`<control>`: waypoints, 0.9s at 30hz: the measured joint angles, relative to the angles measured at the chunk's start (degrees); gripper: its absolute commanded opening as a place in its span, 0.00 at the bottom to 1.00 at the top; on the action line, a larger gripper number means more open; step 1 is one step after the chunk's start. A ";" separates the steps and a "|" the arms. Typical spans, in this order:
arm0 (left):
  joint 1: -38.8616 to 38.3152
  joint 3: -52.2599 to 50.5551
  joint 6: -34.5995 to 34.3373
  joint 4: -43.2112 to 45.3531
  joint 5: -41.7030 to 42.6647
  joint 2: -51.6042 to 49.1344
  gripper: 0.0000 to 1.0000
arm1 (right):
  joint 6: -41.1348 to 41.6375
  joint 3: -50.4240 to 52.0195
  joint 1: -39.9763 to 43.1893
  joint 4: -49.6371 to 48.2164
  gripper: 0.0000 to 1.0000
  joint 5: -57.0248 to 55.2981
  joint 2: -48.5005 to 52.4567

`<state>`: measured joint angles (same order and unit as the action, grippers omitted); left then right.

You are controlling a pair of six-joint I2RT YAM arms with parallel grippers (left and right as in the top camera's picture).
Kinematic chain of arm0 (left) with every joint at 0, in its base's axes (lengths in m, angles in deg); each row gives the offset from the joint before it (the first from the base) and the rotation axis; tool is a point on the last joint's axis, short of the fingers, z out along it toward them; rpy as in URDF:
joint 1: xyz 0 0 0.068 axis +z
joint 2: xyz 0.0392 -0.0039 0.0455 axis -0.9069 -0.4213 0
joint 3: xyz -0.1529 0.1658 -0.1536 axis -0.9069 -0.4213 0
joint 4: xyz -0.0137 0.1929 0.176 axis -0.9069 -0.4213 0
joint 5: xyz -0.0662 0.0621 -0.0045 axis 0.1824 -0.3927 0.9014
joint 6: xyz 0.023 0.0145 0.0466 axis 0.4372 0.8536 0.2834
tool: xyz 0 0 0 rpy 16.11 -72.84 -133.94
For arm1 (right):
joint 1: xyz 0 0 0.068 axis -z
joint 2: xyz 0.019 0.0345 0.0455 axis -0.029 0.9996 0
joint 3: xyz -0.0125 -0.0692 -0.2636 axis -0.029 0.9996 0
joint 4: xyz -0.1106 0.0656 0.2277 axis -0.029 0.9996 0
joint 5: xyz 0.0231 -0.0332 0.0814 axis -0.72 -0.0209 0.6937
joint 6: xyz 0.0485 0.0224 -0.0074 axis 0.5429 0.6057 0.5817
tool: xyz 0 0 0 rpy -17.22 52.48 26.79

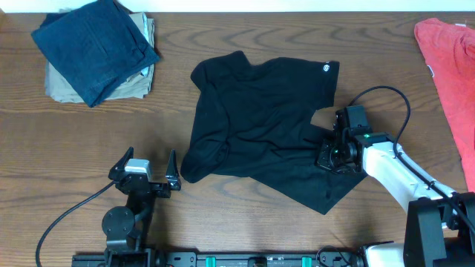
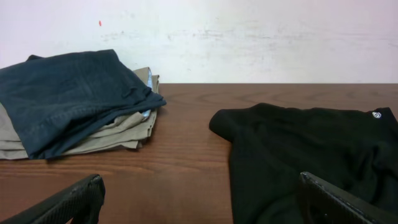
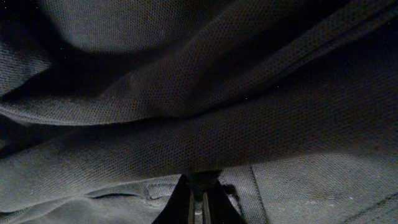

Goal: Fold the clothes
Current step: 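Regrasp the t-shirt's lower right corner with the right gripper, then reach the left gripper to the t-shirt's left edge and grasp it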

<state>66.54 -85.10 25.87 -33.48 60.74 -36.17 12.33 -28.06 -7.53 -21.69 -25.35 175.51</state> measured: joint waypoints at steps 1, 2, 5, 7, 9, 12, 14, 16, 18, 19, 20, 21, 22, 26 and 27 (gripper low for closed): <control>0.00 0.00 0.00 0.00 0.00 0.00 0.98 | 0.00 0.00 0.00 0.00 0.01 0.00 0.00; 0.00 0.00 0.00 0.00 0.00 0.00 0.98 | 0.00 0.00 0.00 0.17 0.01 0.02 0.00; 0.00 0.00 0.00 0.00 0.00 0.00 0.98 | 0.00 -0.50 0.00 2.60 0.01 0.00 0.00; 0.00 0.00 0.00 0.00 0.00 0.00 0.98 | 0.00 -1.60 0.02 4.92 0.01 0.02 0.00; 0.00 0.00 0.00 0.00 0.00 0.00 0.98 | 0.02 -3.63 0.02 8.00 0.01 0.07 -0.11; 0.00 0.00 0.00 -0.02 0.00 0.00 0.98 | 0.00 -7.67 0.04 13.86 0.01 0.09 -1.42; 0.00 0.00 0.00 -0.02 0.00 0.00 0.98 | 0.00 -10.16 0.04 17.68 0.01 0.13 -3.85; 0.00 0.00 0.00 0.00 0.00 0.00 0.98 | -0.24 -12.15 0.07 20.37 0.01 0.13 -7.28; 0.00 0.00 0.00 -0.02 0.00 0.00 0.98 | -0.68 -13.29 0.04 22.40 0.01 0.13 -11.02; 0.00 0.00 0.00 0.00 0.00 0.00 0.98 | -0.90 -13.60 0.04 23.34 0.01 0.13 -13.05; 0.00 0.00 0.00 0.00 0.00 0.00 0.98 | -1.09 -13.73 0.04 24.15 0.01 0.15 -14.75; 0.00 0.00 0.00 0.00 0.00 0.00 0.98 | -1.29 -13.77 0.04 25.11 0.01 0.20 -16.55; 0.00 0.00 0.00 -0.02 0.00 0.00 0.98 | -1.49 -13.79 0.04 25.97 0.01 0.31 -18.21; 0.00 0.00 0.00 0.00 0.00 0.00 0.98 | -2.75 -13.79 0.00 28.00 0.01 1.25 -23.10; 0.00 0.00 0.00 0.00 0.00 0.00 0.98 | -3.21 -13.79 0.00 28.24 0.01 1.46 -24.11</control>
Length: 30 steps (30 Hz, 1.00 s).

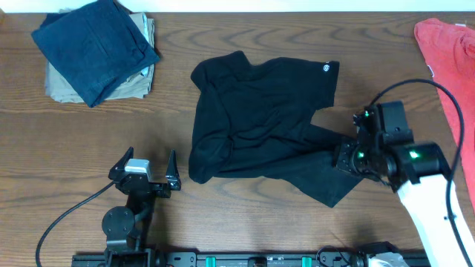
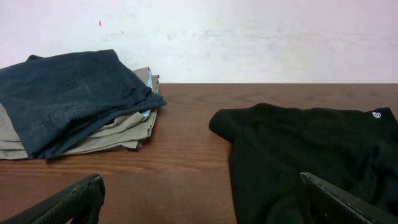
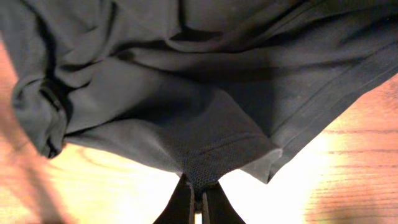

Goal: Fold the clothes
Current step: 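Reach the left gripper to the t-shirt's left edge and grasp it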

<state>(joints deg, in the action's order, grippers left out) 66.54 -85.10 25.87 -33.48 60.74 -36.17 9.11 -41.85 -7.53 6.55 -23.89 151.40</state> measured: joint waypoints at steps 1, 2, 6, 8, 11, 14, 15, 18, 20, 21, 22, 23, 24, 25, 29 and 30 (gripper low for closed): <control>0.00 0.00 0.00 -0.02 -0.02 0.00 0.98 | -0.33 0.00 0.00 0.28 0.01 0.17 -0.83; 0.00 0.00 0.00 0.00 0.02 0.00 0.98 | -0.68 0.00 0.00 0.79 0.01 0.42 -1.75; 0.00 0.00 -2.19 0.26 1.42 0.00 0.98 | -1.53 0.00 0.00 2.14 0.01 1.36 -4.20; 0.00 -0.02 -4.76 0.96 4.00 0.00 0.98 | -1.84 0.00 0.00 2.32 0.01 1.75 -4.72; 0.00 -0.13 -8.79 1.84 10.45 0.00 0.98 | -2.23 0.00 0.00 2.27 0.01 2.23 -4.83; 0.00 -0.17 -10.88 2.60 16.24 0.00 0.98 | -2.47 0.00 0.00 2.08 0.01 2.40 -4.83; 0.00 -0.13 -11.52 2.62 17.70 0.00 0.98 | -2.58 0.00 0.00 2.01 0.01 2.40 -4.83; 0.00 1.14 -12.44 2.29 20.33 -0.46 0.98 | -2.84 0.00 0.00 2.03 0.01 2.49 -4.83; 0.00 3.80 -12.85 2.19 21.22 -1.90 0.98 | -3.04 0.00 0.00 2.10 0.01 2.54 -4.83; 0.00 5.90 -13.00 2.10 21.51 -3.17 0.98 | -3.10 0.00 0.00 2.12 0.01 2.56 -4.83; 0.00 8.44 -13.03 1.40 21.88 -4.81 0.98 | -3.21 0.00 0.00 2.08 0.01 2.56 -4.83; 0.00 11.32 -13.05 0.00 22.14 -6.91 0.98 | -3.30 0.02 0.00 2.01 0.01 2.58 -4.83; 0.00 14.71 -12.98 -1.81 22.47 -9.77 0.98 | -3.37 0.00 0.00 1.97 0.01 2.58 -4.83; 0.00 17.66 -12.63 -4.68 22.69 -12.52 0.98 | -3.45 0.00 0.00 1.79 0.01 2.60 -4.83; -0.55 29.81 -8.85 -18.49 22.97 -27.50 0.98 | -3.54 0.00 0.00 1.46 0.01 2.64 -4.83; -1.11 33.33 -7.37 -23.43 22.95 -31.93 0.98 | -3.54 -0.02 0.00 1.44 0.01 2.69 -4.83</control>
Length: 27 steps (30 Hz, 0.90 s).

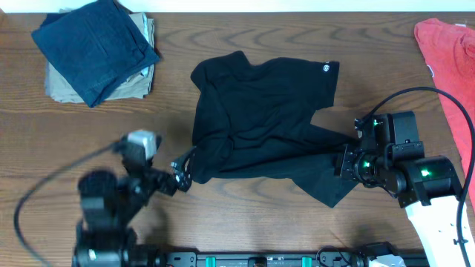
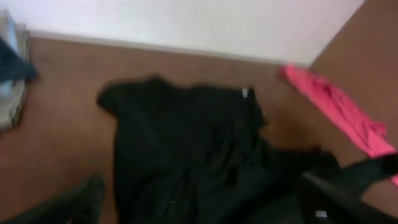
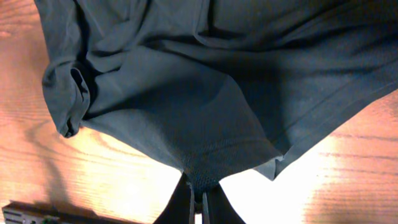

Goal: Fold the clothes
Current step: 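Reach the left gripper to the t-shirt's left edge and grasp it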

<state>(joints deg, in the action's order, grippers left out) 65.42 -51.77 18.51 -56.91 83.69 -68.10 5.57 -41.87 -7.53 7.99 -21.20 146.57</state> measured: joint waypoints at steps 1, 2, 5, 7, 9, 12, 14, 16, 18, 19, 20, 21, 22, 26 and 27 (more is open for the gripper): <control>-0.81 3.50 1.38 -4.39 -0.24 -4.66 0.98 | -0.04 -0.02 0.00 -0.04 0.01 0.04 0.00; -1.75 7.06 2.75 -8.79 -0.42 -8.90 0.98 | -0.09 -0.02 0.00 0.00 0.01 0.07 0.00; -5.77 18.27 5.33 -22.10 -4.39 -21.22 0.98 | -0.22 -0.04 0.00 -0.02 0.01 0.11 0.00; -9.73 25.53 6.43 -27.93 -7.98 -28.72 0.98 | -0.26 -0.07 0.00 -0.02 0.01 0.11 0.00; -12.94 29.92 7.04 -29.24 -10.08 -34.10 0.98 | -0.37 -0.07 0.00 -0.02 0.01 0.09 0.00; -16.68 32.11 7.65 -28.68 -11.65 -39.78 0.98 | -0.39 -0.07 0.00 -0.07 0.01 0.09 0.00; -18.49 32.13 7.69 -27.89 -12.33 -43.06 0.98 | -0.39 -0.07 0.00 -0.07 0.01 0.09 0.00; -19.63 32.13 7.65 -26.12 -12.76 -46.69 0.98 | -0.39 -0.07 0.00 -0.09 0.01 0.09 0.00; -20.17 32.13 7.19 -23.89 -12.98 -49.86 0.98 | -0.39 -0.07 0.00 -0.09 0.01 0.09 0.00; -20.37 32.13 6.47 -22.34 -13.11 -51.71 0.98 | -0.39 -0.07 0.00 -0.07 0.01 0.09 0.00; -20.50 32.13 5.90 -21.20 -13.16 -53.11 0.98 | -0.39 -0.07 0.00 -0.09 0.01 0.09 0.00; -20.50 32.13 4.94 -20.00 -13.25 -54.66 0.98 | -0.39 -0.07 0.00 -0.09 0.01 0.09 0.00; -20.50 32.13 4.24 -19.08 -13.35 -55.89 0.98 | -0.39 -0.07 0.00 -0.07 0.01 0.09 0.00; -20.50 32.13 -0.55 -17.46 -13.60 -60.81 0.98 | -0.39 -0.07 0.00 -0.09 0.01 0.09 0.00; -20.50 32.13 -1.51 -17.27 -13.62 -61.75 0.98 | -0.39 -0.07 0.00 -0.09 0.01 0.09 0.00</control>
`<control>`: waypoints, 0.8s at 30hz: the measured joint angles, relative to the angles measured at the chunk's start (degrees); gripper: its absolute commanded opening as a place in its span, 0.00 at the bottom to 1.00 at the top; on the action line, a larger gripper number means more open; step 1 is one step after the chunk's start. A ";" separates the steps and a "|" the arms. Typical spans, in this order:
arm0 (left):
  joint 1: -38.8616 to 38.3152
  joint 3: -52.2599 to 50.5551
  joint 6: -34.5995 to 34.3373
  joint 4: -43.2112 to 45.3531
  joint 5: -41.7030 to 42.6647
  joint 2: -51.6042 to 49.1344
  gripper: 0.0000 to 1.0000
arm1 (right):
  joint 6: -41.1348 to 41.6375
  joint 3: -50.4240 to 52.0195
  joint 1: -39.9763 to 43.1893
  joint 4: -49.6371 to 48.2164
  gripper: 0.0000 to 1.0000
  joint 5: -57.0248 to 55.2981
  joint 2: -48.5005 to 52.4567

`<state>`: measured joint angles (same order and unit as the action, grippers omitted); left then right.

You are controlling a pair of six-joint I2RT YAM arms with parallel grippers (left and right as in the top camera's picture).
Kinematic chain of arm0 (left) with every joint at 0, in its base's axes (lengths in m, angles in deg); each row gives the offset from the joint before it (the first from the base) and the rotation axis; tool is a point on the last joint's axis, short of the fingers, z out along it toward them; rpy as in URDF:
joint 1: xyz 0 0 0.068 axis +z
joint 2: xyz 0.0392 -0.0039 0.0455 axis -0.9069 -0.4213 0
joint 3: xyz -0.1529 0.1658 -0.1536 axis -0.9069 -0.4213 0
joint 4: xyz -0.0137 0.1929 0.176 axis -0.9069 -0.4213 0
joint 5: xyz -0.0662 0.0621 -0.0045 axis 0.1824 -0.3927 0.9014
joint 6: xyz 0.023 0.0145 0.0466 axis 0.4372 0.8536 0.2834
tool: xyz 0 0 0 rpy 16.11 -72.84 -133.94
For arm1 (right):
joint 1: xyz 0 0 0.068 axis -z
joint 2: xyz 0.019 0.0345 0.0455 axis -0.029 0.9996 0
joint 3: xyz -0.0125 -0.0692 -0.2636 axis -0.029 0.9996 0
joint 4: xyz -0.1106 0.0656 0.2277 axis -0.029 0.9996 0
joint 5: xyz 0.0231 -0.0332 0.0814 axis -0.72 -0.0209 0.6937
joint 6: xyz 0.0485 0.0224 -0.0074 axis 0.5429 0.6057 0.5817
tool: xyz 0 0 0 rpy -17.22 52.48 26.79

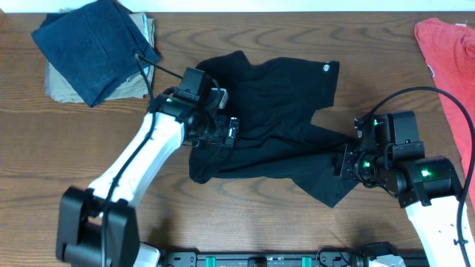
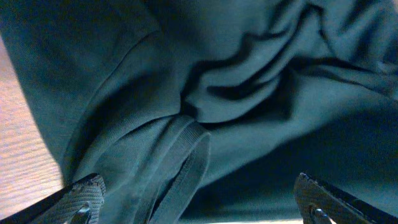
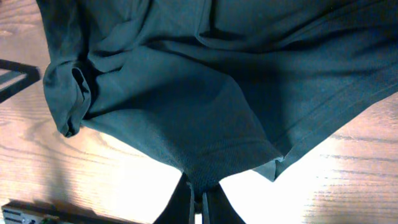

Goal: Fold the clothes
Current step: 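Reach the left gripper to the t-shirt's left edge and grasp it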

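Observation:
A crumpled black shirt (image 1: pixel 267 111) lies in the middle of the wooden table (image 1: pixel 89 148). My left gripper (image 1: pixel 221 127) is over the shirt's left side, open wide; in the left wrist view its fingertips (image 2: pixel 84 196) straddle a ribbed band of the cloth (image 2: pixel 186 155), just above it. My right gripper (image 1: pixel 347 160) is shut on the shirt's lower right hem and holds that corner off the table. In the right wrist view the shirt (image 3: pixel 186 81) hangs from the pinched jaws (image 3: pixel 199 186).
A folded stack, dark blue cloth (image 1: pixel 93 44) on khaki, sits at the far left corner. A red garment (image 1: pixel 449 67) lies along the right edge. The left arm's cable runs past the stack.
My left arm has gone from the near left of the table to the shirt's left side, its gripper still open. The right gripper and its hem have not moved.
First my right gripper was shut on the shirt low at its right side and the left sat parked, open, at the front. Then the right held the hem up and farther right. Then the left arm had left its rest, and now it is over the shirt.

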<state>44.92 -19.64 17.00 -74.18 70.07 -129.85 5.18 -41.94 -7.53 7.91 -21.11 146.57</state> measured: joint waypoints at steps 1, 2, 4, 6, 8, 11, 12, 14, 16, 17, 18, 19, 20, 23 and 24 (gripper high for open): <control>-0.09 0.00 -0.68 0.09 -0.07 -0.79 0.98 | 0.00 0.00 0.00 -0.04 0.01 0.00 0.00; -0.15 0.00 -1.29 0.13 -0.17 -1.55 0.98 | 0.00 0.00 0.00 -0.13 0.01 0.00 0.00; -0.35 0.00 -2.32 0.09 -0.33 -3.34 0.98 | 0.00 0.00 0.00 -0.20 0.01 0.00 0.00; -0.68 0.00 -3.48 0.09 -0.79 -5.05 0.98 | 0.00 0.00 0.00 -0.20 0.01 0.00 0.00; -1.27 0.00 -4.68 0.15 -1.97 -6.62 0.98 | 0.00 0.00 0.00 -0.22 0.01 0.00 0.00; -2.73 0.00 -5.81 0.85 -3.89 -8.31 0.98 | 0.00 0.00 0.00 -0.33 0.01 0.00 0.00; -3.50 0.00 -6.05 1.25 -4.85 -8.72 0.98 | 0.00 0.00 0.00 -0.46 0.01 0.00 0.00; -5.20 0.00 -6.67 1.70 -6.64 -9.31 0.98 | 0.00 0.00 0.00 -0.66 0.01 0.00 0.00; -7.19 0.00 -7.93 1.95 -9.62 -9.57 0.98 | 0.00 0.00 0.00 -0.79 0.01 0.00 0.00; -8.20 0.00 -8.87 2.12 -11.21 -9.60 0.98 | 0.00 0.00 0.00 -0.81 0.01 0.00 0.00; -9.05 0.00 -9.57 2.38 -12.70 -9.60 0.98 | 0.00 0.00 0.00 -0.79 0.01 0.00 0.00; -9.90 0.00 -10.29 2.73 -14.23 -9.60 0.98 | 0.00 0.00 0.00 -0.81 0.01 0.00 0.00; -10.58 0.00 -10.75 3.02 -15.47 -9.60 0.98 | 0.00 0.00 0.00 -0.81 0.01 0.00 0.00; -11.69 0.00 -12.11 3.52 -17.99 -9.60 0.99 | 0.00 0.00 0.00 -0.79 0.01 0.00 0.00; -11.78 0.00 -12.37 3.52 -18.43 -9.62 0.99 | 0.00 0.00 0.00 -0.79 0.01 0.00 0.00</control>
<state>33.14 -19.64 4.63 -70.66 51.65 -139.47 5.18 -41.94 -7.53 7.12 -21.11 146.57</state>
